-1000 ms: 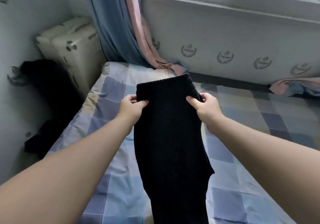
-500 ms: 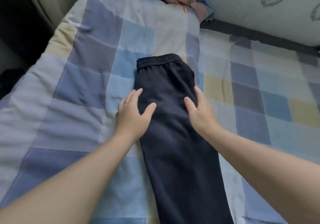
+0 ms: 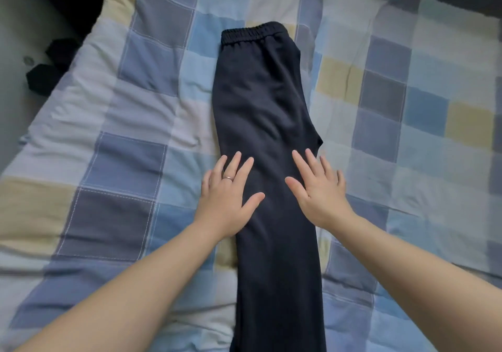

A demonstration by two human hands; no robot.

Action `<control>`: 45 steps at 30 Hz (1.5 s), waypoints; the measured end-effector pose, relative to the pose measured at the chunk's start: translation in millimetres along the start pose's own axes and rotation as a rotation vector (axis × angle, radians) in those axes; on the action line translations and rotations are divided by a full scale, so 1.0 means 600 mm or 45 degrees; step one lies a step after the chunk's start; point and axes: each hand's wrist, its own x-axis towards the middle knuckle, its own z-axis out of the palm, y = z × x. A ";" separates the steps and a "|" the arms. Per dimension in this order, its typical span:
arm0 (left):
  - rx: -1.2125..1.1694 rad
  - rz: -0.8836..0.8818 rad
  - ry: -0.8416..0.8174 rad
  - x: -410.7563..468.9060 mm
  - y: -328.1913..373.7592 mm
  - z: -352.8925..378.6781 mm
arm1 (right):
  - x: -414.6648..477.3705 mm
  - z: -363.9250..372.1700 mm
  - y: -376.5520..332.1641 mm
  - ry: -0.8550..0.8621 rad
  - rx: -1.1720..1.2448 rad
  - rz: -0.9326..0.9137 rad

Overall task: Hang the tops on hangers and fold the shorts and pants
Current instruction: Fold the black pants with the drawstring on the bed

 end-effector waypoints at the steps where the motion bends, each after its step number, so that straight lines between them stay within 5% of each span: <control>1: 0.020 -0.015 -0.015 -0.023 0.011 0.009 | -0.021 0.002 0.010 -0.010 -0.016 -0.022; 14: -0.140 -0.451 -0.027 -0.378 0.178 0.197 | -0.312 0.091 0.155 -0.263 -0.136 -0.100; 24: -0.357 -0.878 -0.051 -0.605 0.147 0.326 | -0.491 0.266 0.191 -0.398 -0.050 -0.004; 35: -0.569 -0.923 -0.038 -0.684 0.067 0.436 | -0.581 0.470 0.215 -0.315 0.141 0.336; 41: -0.599 -0.824 0.034 -0.654 0.033 0.473 | -0.567 0.517 0.231 -0.036 0.751 0.684; 45: -0.496 -0.804 0.046 -0.619 0.029 0.498 | -0.540 0.532 0.242 -0.034 0.888 0.723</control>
